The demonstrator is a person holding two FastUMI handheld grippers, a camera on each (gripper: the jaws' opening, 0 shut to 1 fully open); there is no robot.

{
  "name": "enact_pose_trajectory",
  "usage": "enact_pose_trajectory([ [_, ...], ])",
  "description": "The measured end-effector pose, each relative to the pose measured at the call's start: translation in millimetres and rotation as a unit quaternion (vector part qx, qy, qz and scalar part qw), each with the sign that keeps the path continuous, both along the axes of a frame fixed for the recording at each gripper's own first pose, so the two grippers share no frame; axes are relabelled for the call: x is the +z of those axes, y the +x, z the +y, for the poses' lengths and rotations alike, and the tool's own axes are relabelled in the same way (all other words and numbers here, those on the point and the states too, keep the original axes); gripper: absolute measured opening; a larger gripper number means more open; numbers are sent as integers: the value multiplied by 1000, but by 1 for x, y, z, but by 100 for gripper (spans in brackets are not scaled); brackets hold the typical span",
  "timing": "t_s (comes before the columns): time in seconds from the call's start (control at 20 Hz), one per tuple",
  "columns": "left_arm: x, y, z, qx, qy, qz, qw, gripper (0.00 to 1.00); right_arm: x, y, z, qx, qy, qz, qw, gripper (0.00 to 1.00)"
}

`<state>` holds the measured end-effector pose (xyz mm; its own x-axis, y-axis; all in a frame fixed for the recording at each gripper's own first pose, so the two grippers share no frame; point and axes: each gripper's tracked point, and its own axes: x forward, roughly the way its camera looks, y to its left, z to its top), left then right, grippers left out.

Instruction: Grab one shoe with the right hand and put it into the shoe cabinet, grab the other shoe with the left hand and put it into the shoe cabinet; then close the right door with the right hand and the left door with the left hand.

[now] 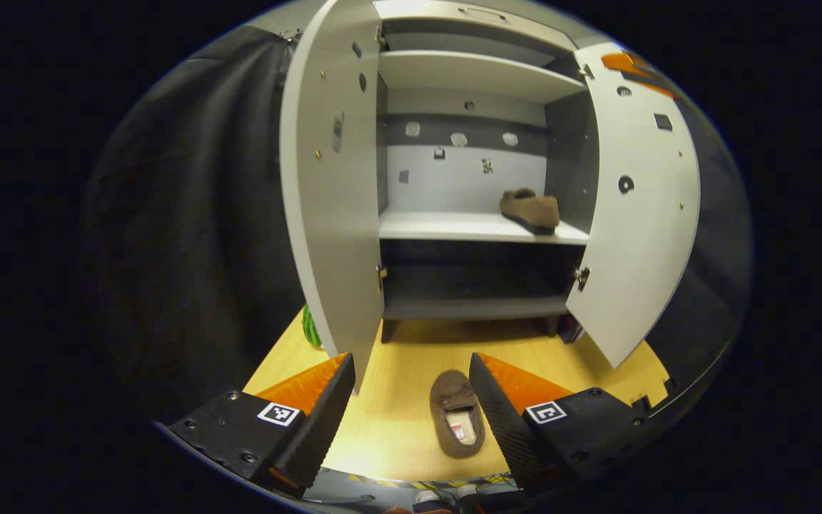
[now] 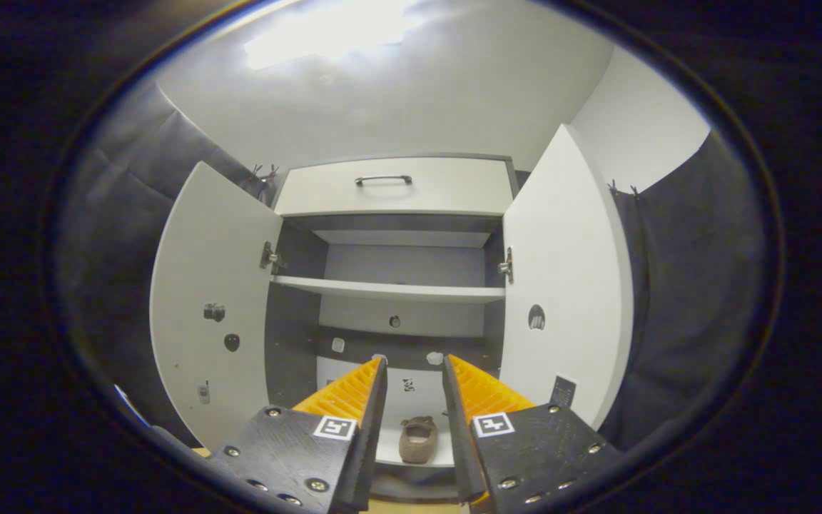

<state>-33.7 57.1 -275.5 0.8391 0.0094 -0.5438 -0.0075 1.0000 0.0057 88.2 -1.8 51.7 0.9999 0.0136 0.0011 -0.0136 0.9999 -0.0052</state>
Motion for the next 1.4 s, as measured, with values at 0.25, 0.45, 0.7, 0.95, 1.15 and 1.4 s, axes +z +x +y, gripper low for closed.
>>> enact_pose_trajectory([
  [0.25, -80, 4, -14, -31, -18, 85, 996, 99, 19, -26, -23, -23, -23, -19, 999, 45],
  [0.45, -148, 6, -27, -62, -20, 163, 984, 99, 19, -34, -35, -39, -32, -13, 999, 45],
  [0.7, -213, -6, -38, -72, -38, 238, 968, 97, 16, -43, -60, -73, -60, -3, 996, 42],
  [0.95, -259, -20, -42, -58, -72, 306, 948, 74, 6, -52, -85, -111, -74, 17, 991, 45],
  [1.15, -274, -21, -48, -60, -82, 322, 941, 71, 1, -58, -107, -138, -79, 29, 987, 45],
  [1.4, -273, -21, -57, -47, -121, 333, 934, 40, 2, -60, -124, -161, -64, 24, 985, 45],
])
